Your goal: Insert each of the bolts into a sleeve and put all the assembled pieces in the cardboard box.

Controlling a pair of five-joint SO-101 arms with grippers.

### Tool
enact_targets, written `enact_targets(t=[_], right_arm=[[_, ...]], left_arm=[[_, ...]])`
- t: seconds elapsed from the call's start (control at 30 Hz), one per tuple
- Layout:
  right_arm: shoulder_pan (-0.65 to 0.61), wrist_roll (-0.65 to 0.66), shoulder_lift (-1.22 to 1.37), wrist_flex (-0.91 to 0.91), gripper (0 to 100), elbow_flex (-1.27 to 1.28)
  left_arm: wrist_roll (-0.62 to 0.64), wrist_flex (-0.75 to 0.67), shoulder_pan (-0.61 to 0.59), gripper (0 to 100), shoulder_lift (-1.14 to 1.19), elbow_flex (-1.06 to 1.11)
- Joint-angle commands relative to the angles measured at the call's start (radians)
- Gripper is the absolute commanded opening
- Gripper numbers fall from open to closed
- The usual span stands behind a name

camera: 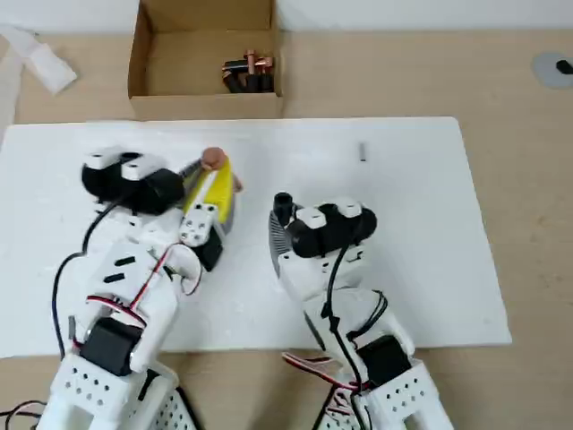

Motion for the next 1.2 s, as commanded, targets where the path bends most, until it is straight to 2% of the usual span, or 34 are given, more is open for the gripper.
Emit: enact_targets(t=[0.0, 0.13, 0.43, 0.63, 1.17], right_arm=[[-0.025, -0.009, -0.016, -0.028, 1.0, 0.002], [-0.027, -0.006, -0.016, -0.028, 1.0, 0.002], [-0.028, -0.006, -0.016, -0.028, 1.0, 0.002], [-0.028, -0.006, -0.016, -0.028, 1.0, 0.002], [-0.028, -0.005, -0.016, -0.028, 1.0, 0.002]], left_arm=[[-0.029, -0.028, 0.054, 0, 0.001, -0.041], [-0.103, -0.025, 0.101, 0, 0.001, -0.063], [-0.146, -0.018, 0.206, 0, 0.002, -0.115], [-0.238, 0.078, 0.272, 0, 0.008, -0.163], [-0.249, 0.087, 0.270, 0, 0.010, -0.152]])
